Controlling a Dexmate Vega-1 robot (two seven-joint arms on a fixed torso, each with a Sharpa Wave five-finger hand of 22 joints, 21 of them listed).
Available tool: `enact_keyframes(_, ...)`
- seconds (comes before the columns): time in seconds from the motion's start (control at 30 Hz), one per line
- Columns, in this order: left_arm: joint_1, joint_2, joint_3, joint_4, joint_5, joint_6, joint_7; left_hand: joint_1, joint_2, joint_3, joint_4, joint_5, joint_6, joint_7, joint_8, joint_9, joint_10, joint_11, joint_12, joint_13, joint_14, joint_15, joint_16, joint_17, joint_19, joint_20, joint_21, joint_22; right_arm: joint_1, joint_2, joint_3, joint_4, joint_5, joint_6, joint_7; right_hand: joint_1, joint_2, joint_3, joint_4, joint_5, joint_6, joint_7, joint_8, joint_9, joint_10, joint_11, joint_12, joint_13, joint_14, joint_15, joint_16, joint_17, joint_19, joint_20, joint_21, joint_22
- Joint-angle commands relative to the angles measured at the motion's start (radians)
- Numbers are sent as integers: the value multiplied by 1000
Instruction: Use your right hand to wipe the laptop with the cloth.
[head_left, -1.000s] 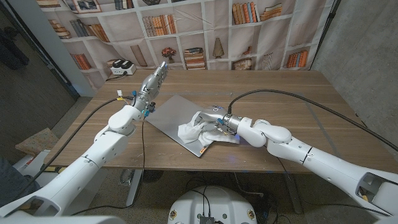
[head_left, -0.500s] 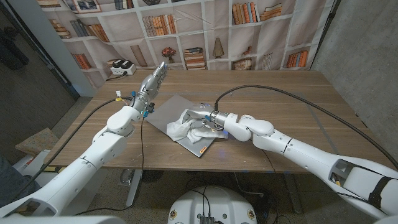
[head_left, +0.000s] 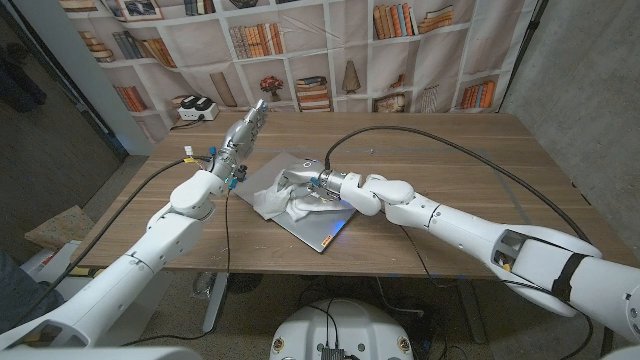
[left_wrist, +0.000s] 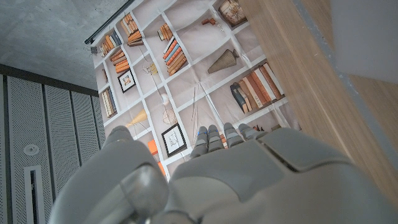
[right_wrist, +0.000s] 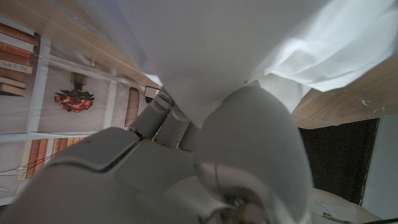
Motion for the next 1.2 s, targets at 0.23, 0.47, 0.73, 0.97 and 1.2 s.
enact_keyframes(0.23,12,6,-11,-3,-7,2,4,3,-1,-5,-1,-2,7,8,0,5,4,0,-3,3,2,-1,-3,5,-14,-3,0,4,-33,-96,-11,-124,58,-25,-6,1,9,-6,-2,8,4,0,2,1,45,-35,2,6,5,-6,-7,3,-4,-107,10,-5)
enact_keyframes(0.47,5,9,-10,3,-13,2,-13,4,0,-6,-1,-3,8,7,0,5,5,-3,-3,3,2,-1,-3,5,-14,-3,0,4,-120,-214,51,-269,90,-35,40,2,10,-6,-2,8,3,0,2,2,46,-35,1,6,4,-6,-8,4,-4,-108,13,-9)
enact_keyframes(0.73,-3,12,-12,5,-15,5,-18,4,1,-7,-2,-4,7,7,0,5,4,-2,-3,3,2,-1,-3,5,-14,-3,0,4,-212,-336,115,-358,76,-38,82,2,12,-7,-1,8,4,0,2,3,46,-35,0,7,6,-6,-8,6,-3,-109,17,-12)
enact_keyframes(0.97,-9,12,-12,10,-14,4,-21,5,1,-7,-2,-4,8,7,0,5,4,-3,-3,3,2,-1,-3,5,-15,-3,0,4,-291,-396,186,-443,71,-85,92,3,12,-7,-1,9,2,-2,1,4,48,-34,0,8,5,-6,-9,7,-6,-108,18,-16)
enact_keyframes(1.2,-14,8,-8,17,-14,1,-25,5,2,-8,-2,-5,9,6,0,5,4,-3,-3,3,2,-1,-3,5,-16,-2,-1,4,-337,-421,226,-489,70,-56,77,3,13,-8,0,9,3,-3,1,6,46,-35,-1,9,5,-6,-11,8,-6,-108,21,-20)
